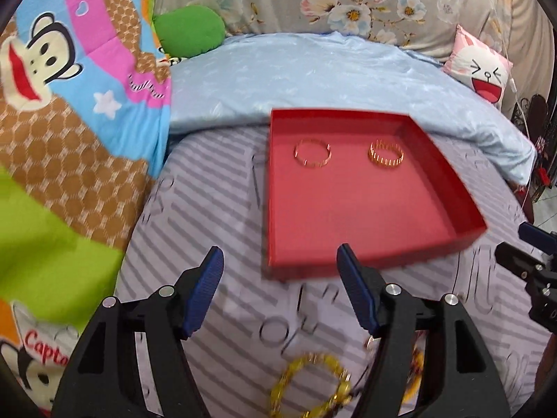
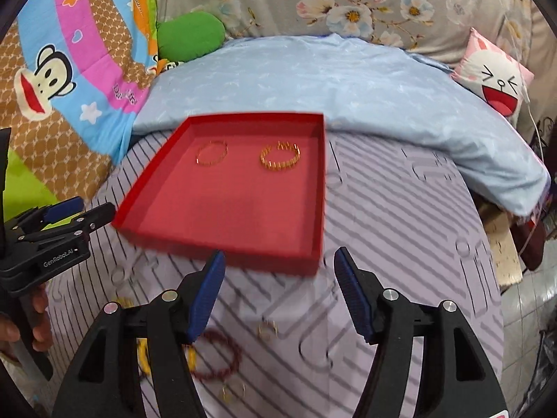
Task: Organize jewelry
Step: 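Grasp the yellow beaded bracelet with the left tool while the right tool grasps the dark red beaded bracelet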
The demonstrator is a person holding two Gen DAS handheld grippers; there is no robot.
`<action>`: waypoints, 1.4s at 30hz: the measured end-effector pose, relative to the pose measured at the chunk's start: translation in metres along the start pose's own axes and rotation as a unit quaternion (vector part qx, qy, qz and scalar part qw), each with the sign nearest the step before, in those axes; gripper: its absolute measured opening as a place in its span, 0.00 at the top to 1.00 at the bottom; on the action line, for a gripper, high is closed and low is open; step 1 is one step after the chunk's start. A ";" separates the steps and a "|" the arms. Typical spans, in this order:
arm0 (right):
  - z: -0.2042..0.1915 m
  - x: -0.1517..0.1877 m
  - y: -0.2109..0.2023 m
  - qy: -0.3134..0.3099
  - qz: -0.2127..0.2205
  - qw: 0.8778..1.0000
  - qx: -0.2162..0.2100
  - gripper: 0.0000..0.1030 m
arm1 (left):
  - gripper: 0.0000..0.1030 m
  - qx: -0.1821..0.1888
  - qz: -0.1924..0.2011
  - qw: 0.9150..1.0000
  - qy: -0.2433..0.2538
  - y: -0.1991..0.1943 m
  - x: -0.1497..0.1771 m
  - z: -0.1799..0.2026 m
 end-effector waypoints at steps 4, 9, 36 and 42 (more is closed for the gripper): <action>-0.004 0.036 -0.003 0.000 -0.023 1.000 -0.002 0.39 | 0.38 -0.017 -0.006 1.000 0.001 -0.010 0.035 0.000; -0.010 0.067 -0.004 -0.008 -0.037 0.999 0.003 0.39 | 0.38 -0.007 -0.024 0.999 -0.033 -0.014 0.072 -0.001; -0.044 0.076 0.024 -0.033 -0.051 0.998 -0.012 0.70 | 0.42 -0.015 -0.037 0.998 -0.050 0.002 0.107 -0.010; -0.046 0.077 0.027 -0.035 -0.049 0.998 -0.012 0.74 | 0.52 -0.007 -0.035 0.998 -0.046 0.003 0.105 -0.006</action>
Point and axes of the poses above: each gripper's, at about its wrist camera, not at the fingertips, and y roughly the way its jaws point, z to its right, x to its underside, the point moved 5 cm from there along y, roughly the way its jaws point, and after that the axes turned 15 degrees about x, right-handed, at the moved point
